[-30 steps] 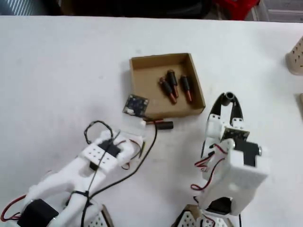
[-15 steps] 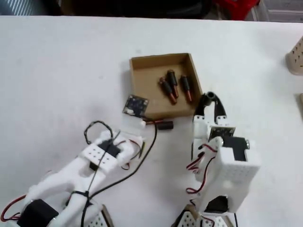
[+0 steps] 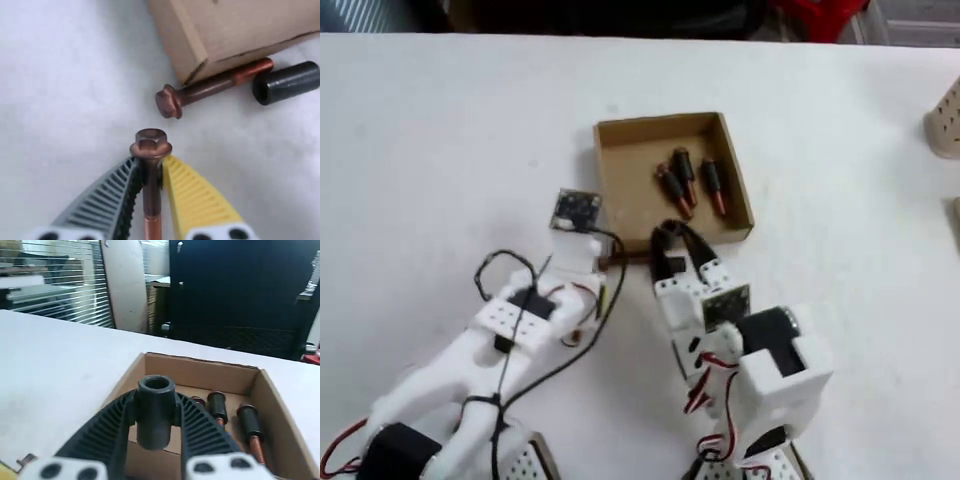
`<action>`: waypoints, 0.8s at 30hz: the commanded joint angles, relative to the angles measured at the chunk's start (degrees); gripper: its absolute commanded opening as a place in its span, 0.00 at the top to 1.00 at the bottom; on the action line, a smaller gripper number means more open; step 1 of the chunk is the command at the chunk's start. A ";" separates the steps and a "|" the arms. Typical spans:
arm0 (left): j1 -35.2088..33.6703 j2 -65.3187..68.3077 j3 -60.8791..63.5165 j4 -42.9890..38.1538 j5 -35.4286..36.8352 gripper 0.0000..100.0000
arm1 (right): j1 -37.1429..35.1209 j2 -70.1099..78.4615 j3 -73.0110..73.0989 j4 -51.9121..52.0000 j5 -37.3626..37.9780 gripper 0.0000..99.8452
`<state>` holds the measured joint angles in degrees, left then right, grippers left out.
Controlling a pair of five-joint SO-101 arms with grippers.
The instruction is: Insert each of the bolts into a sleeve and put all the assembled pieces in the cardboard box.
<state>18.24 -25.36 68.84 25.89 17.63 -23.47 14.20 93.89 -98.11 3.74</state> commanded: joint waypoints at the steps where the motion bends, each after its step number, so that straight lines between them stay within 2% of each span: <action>1: -3.74 -2.51 -0.44 -1.23 -0.79 0.98 | -3.12 -2.24 0.53 -1.45 -0.53 0.98; 9: -11.82 -2.51 -0.79 -1.41 -0.79 0.98 | -9.54 -2.15 0.53 -1.27 -0.62 0.98; 14: -14.55 -2.51 -0.35 -6.15 -0.79 0.98 | -13.58 -2.15 0.53 1.45 -0.62 0.98; 21: -15.34 -2.51 -0.35 -7.82 -0.53 0.98 | -14.64 -2.07 0.44 2.24 -0.70 0.98; 24: -15.25 -2.51 -0.26 -11.78 -0.44 0.98 | -14.55 -1.80 0.26 2.95 -2.64 0.98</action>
<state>3.30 -25.36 68.92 18.59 17.63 -37.54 14.11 94.07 -95.74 2.86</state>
